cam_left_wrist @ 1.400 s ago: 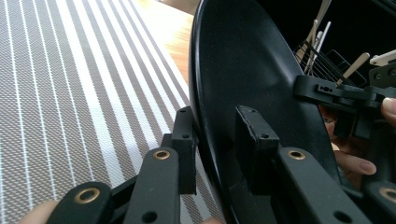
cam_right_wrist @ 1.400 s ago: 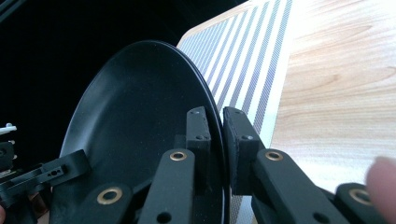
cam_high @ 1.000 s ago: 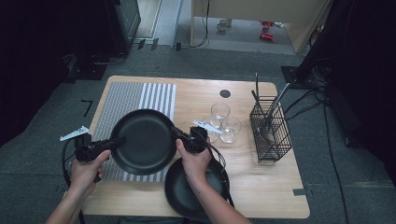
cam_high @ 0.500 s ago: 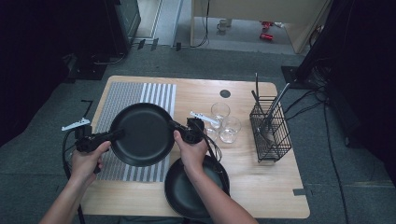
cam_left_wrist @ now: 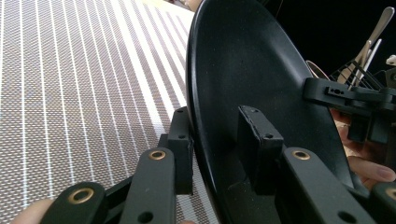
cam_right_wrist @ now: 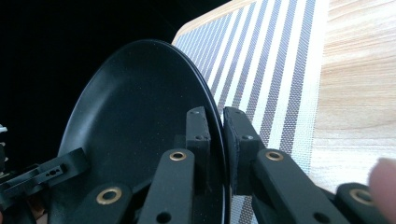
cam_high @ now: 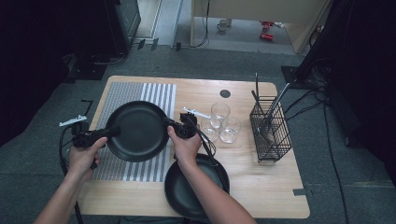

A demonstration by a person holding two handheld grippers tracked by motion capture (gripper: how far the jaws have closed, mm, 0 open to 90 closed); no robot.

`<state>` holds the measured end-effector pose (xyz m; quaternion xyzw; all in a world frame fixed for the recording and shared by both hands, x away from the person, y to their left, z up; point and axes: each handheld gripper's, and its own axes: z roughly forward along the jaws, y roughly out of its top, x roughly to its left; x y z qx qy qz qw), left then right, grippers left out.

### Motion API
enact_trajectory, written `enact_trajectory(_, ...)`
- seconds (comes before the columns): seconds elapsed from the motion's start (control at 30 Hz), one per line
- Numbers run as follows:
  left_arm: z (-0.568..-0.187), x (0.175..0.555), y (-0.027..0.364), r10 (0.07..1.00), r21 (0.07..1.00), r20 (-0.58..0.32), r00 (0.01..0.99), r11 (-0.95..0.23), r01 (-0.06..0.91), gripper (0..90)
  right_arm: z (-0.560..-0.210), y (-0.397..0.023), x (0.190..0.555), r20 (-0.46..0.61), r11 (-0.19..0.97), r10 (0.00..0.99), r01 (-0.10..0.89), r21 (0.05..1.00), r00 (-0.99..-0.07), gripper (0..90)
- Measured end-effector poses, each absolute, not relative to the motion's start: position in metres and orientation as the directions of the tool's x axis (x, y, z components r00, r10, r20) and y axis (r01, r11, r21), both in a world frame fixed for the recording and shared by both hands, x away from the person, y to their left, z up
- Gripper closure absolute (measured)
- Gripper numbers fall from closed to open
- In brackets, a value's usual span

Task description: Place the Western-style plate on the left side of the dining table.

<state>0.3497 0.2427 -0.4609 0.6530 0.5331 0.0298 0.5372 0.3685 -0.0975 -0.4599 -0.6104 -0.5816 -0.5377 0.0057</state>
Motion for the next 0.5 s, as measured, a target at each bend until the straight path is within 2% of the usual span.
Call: enact_trajectory(0.5, -0.468, 0.366, 0.252, 0.734, 0.727, -0.544, 0.407, 0.169, 0.666, 68.9, -0.468, -0.087, 0.385, 0.673, -0.331, 0.703, 0.732, 0.595, -0.229, 82.3)
